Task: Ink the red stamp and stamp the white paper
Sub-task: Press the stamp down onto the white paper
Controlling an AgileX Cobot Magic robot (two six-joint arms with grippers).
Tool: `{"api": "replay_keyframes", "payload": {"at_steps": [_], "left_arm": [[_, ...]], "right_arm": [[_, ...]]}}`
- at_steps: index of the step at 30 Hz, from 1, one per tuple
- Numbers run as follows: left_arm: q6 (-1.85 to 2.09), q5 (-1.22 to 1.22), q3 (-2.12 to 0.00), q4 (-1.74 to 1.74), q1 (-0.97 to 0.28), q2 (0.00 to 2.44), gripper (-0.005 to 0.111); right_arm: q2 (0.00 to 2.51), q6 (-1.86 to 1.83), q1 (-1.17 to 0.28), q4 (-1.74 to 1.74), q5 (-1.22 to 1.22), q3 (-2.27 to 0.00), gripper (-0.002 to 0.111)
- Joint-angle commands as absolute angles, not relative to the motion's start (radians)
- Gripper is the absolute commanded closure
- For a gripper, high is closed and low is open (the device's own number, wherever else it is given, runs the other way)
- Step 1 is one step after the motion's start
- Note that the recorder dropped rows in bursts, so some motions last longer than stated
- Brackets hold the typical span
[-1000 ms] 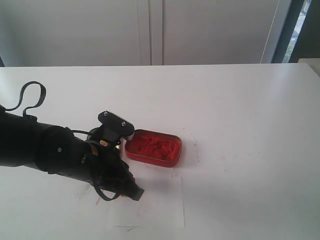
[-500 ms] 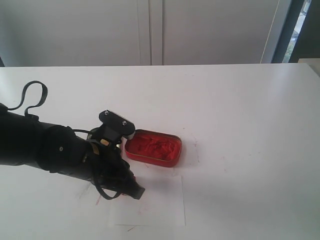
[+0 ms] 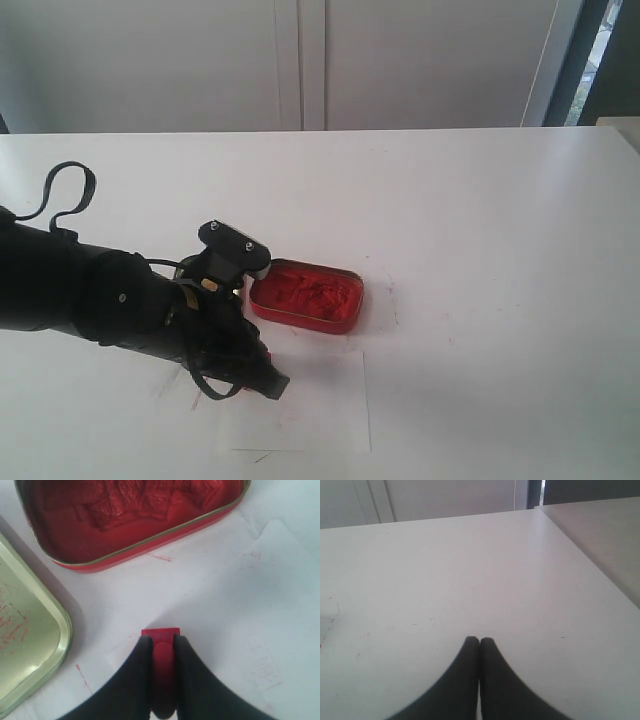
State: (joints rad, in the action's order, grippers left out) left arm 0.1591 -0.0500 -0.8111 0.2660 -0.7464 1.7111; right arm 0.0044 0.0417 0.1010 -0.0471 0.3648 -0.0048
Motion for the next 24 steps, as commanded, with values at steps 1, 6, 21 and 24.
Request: {"api": "replay_keyframes", "payload": {"at_steps": [1,6,21,24], "left_arm": [[0.158,0.046,-0.798,0.261,-0.751,1.734,0.107],[0.158,0.016,-0.798,0.261,-0.751,1.734,0.107],[0.158,0.055,-0.798,0.261,-0.751,1.734,0.107],[0.158,0.057,-0.798,0.261,-0.751,1.734,0.107]], "right_arm": [[0.0,0.039,0.099,-0.048,0.357,0.0,0.108],[0.0,0.039,0.099,-0.048,0.357,0.0,0.108],[0.0,0.039,0.099,-0.048,0.357,0.0,0.108],[0.0,0.039,0.099,-0.048,0.357,0.0,0.108]]}}
